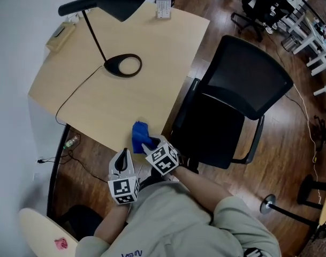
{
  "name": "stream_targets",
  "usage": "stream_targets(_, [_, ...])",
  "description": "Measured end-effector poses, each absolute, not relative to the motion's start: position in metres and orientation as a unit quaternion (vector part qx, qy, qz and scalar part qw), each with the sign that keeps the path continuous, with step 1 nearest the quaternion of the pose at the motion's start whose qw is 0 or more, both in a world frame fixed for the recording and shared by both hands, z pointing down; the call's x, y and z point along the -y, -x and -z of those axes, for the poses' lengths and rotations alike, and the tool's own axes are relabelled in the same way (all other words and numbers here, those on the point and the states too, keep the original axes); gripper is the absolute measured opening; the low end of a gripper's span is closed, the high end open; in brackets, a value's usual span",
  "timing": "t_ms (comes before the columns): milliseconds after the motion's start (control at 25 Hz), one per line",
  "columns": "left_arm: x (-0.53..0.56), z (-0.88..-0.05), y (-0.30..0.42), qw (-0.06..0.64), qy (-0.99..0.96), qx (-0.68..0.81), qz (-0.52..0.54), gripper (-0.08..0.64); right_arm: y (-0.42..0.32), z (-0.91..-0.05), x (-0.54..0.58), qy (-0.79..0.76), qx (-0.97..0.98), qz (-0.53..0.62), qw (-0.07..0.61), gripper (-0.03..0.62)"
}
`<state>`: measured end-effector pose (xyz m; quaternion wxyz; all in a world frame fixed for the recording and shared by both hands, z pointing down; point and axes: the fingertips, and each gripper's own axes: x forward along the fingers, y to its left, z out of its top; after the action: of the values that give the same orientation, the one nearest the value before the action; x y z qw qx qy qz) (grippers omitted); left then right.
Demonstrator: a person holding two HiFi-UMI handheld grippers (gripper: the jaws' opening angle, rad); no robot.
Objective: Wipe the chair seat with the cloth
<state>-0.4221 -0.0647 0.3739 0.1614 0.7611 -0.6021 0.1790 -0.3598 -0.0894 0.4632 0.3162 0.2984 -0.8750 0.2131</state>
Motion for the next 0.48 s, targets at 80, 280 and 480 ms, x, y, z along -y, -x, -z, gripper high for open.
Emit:
stream_targets(80, [0.072,-0.374,0.397,0.157,-0.777,0.582,-0.180,0.005,0.332,-0.450,0.096,-0.327,0.873,-0.217,0.291,0.110])
stream_targets(280, [0.080,-0.367,0.315,0.145,-0.812,0.535,-0.185,0.005,0.238,-0.419,0.103,-0.397,0.854,-0.225,0.250,0.109])
stream_targets(480, [0.084,-0.365,0.224,0.133,-0.839,0.493,-0.188,0.005,0.136,-0.413,0.105,-0.459,0.825,-0.240,0.226,0.107])
